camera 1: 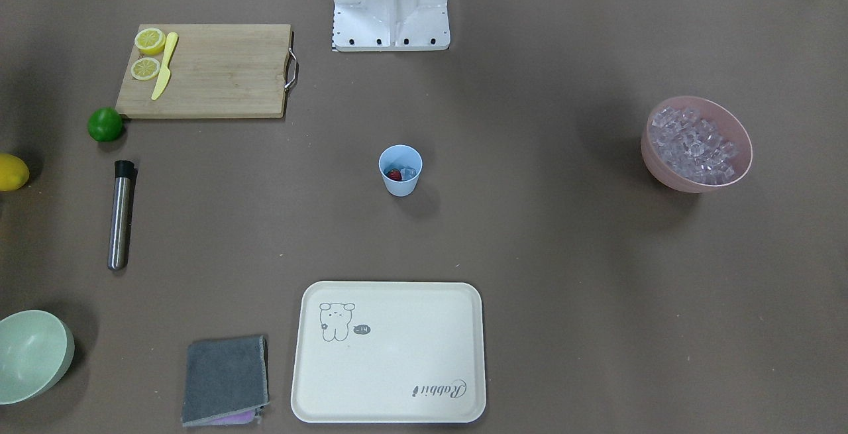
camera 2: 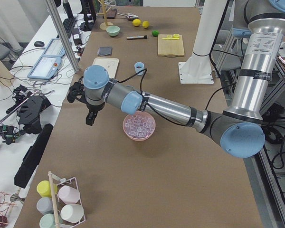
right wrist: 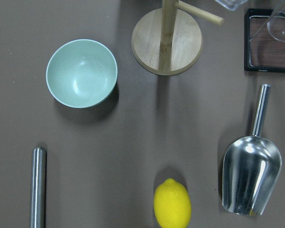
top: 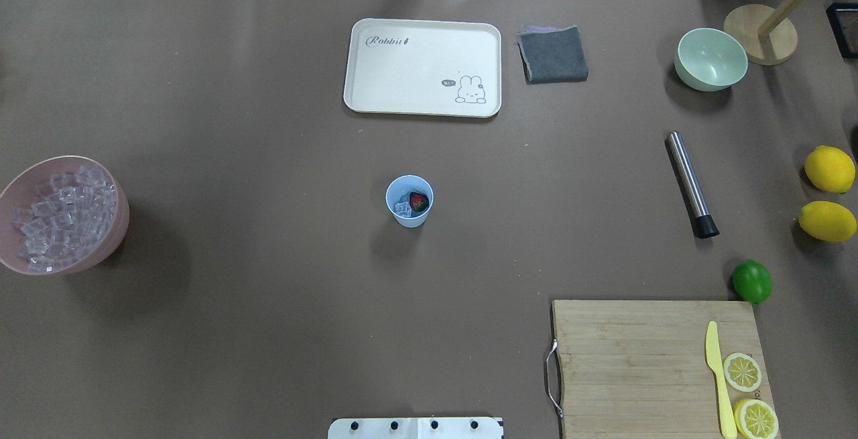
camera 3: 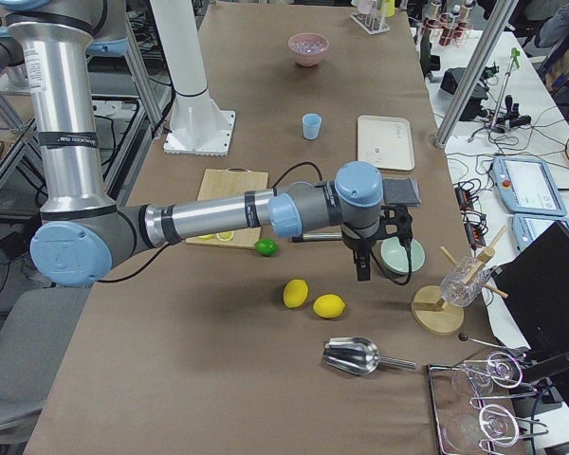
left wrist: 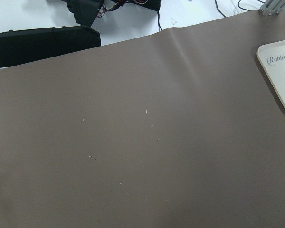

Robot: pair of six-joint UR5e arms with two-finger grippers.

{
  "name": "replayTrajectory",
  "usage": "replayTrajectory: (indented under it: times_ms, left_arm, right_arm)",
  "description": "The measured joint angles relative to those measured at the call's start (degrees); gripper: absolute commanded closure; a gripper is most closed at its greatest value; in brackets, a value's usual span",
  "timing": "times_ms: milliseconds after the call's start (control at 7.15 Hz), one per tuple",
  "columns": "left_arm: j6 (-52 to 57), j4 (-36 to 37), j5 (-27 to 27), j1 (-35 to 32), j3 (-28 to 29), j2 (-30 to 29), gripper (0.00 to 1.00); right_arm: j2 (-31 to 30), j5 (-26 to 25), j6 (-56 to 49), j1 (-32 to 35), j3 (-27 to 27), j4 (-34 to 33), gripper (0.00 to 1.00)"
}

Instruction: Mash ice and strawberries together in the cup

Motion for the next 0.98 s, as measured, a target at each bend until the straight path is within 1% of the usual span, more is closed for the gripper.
replayTrajectory:
  times_ms: [140,419,699,979]
  left_arm:
    - [0.0,1.0,3.4,0.4,0.4,-0.3,0.03]
    - [0.0,1.4,7.9,1.6,2.3,-0.6,0.03]
    - [-0.1,0.3,8.9,3.5,6.4,-1.0,0.03]
    - [-0.2,-2.2,8.9,4.8,11.7,-2.6,0.03]
  right_arm:
    - [-0.4,-1.1,-1.8,0.5,2.1,-3.0,0.01]
    - [-0.8,-2.5,-3.4,0.7,2.9,-4.5,0.01]
    - [-0.7,-3.7,-4.6,-0.2,2.1,-4.6,0.01]
    - [-0.6,-3.8,-6.1,-1.9,0.8,-4.5,0.01]
